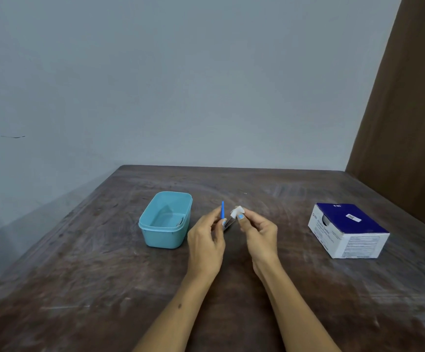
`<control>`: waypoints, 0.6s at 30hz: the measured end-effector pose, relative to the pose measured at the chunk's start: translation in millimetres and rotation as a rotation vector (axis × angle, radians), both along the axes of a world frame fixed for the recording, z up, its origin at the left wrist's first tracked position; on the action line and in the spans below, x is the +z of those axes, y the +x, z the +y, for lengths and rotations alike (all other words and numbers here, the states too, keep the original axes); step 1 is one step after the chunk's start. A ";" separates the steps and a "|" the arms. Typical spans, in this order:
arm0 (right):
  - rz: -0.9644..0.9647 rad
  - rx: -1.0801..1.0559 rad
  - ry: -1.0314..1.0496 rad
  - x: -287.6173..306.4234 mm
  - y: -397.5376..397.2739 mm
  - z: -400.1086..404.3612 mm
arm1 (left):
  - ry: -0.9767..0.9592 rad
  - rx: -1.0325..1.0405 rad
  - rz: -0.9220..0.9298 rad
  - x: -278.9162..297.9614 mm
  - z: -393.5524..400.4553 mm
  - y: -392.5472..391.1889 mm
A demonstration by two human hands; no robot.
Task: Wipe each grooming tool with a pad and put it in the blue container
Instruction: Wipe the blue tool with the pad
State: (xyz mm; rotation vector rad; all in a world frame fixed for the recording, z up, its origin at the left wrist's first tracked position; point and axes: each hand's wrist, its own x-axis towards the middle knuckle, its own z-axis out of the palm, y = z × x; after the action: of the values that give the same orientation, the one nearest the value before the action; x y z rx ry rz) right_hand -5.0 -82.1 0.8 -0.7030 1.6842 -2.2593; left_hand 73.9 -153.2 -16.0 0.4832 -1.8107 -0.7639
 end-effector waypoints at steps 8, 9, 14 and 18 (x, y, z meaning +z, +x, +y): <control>0.094 0.087 0.014 -2.2 1.4 -1.5 | -0.014 0.007 -0.053 3.2 3.2 1.9; 0.103 0.085 0.021 -2.9 1.1 -1.6 | -0.004 0.002 -0.051 3.3 3.3 2.1; 0.113 0.096 0.043 -3.9 0.6 -1.2 | 0.001 -0.013 -0.050 2.8 4.5 2.8; 0.086 0.076 0.014 -2.8 0.5 0.4 | -0.025 -0.061 -0.086 2.3 4.7 2.4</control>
State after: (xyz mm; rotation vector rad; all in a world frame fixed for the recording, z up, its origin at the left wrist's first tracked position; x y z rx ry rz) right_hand -4.5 -81.6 -2.0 -0.8583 1.6795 -2.1922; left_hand 76.3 -148.5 -13.6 0.4524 -1.9203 -0.7716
